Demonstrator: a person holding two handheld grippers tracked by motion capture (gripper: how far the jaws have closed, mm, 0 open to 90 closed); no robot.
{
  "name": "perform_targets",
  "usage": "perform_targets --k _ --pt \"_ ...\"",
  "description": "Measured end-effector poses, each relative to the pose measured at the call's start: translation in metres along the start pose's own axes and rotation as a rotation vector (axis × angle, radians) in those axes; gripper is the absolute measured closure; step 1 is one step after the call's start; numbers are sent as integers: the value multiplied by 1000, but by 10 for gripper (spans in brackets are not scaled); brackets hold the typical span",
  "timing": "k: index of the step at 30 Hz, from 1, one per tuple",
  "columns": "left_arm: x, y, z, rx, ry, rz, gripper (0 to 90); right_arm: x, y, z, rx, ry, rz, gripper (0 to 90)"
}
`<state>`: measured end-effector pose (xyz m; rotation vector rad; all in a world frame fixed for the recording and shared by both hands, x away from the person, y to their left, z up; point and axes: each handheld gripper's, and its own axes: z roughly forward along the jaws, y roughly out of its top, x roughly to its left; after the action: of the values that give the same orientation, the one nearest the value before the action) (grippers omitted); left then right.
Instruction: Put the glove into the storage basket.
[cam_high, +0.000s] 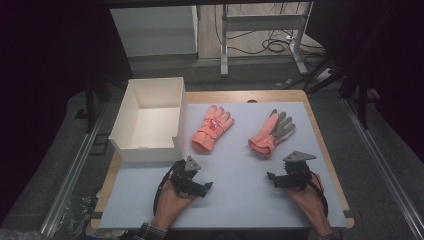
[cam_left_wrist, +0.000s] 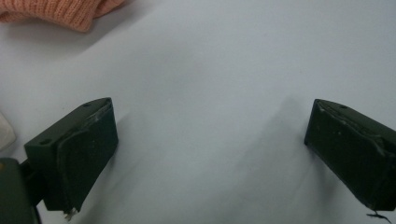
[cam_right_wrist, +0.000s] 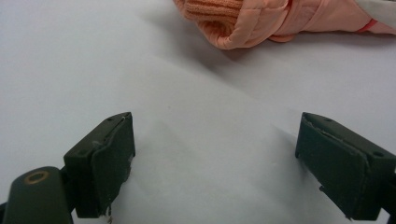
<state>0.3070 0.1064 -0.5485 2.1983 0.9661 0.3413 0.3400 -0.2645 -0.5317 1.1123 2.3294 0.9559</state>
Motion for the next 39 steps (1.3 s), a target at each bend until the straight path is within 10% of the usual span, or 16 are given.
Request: perform_targets --k 16,39 --pt "0 0 0 0 0 1 26 -10 4 -10 -5 14 39 189" --pt "0 0 0 0 0 0 26 -56 69 -3 -55 -9 88 502"
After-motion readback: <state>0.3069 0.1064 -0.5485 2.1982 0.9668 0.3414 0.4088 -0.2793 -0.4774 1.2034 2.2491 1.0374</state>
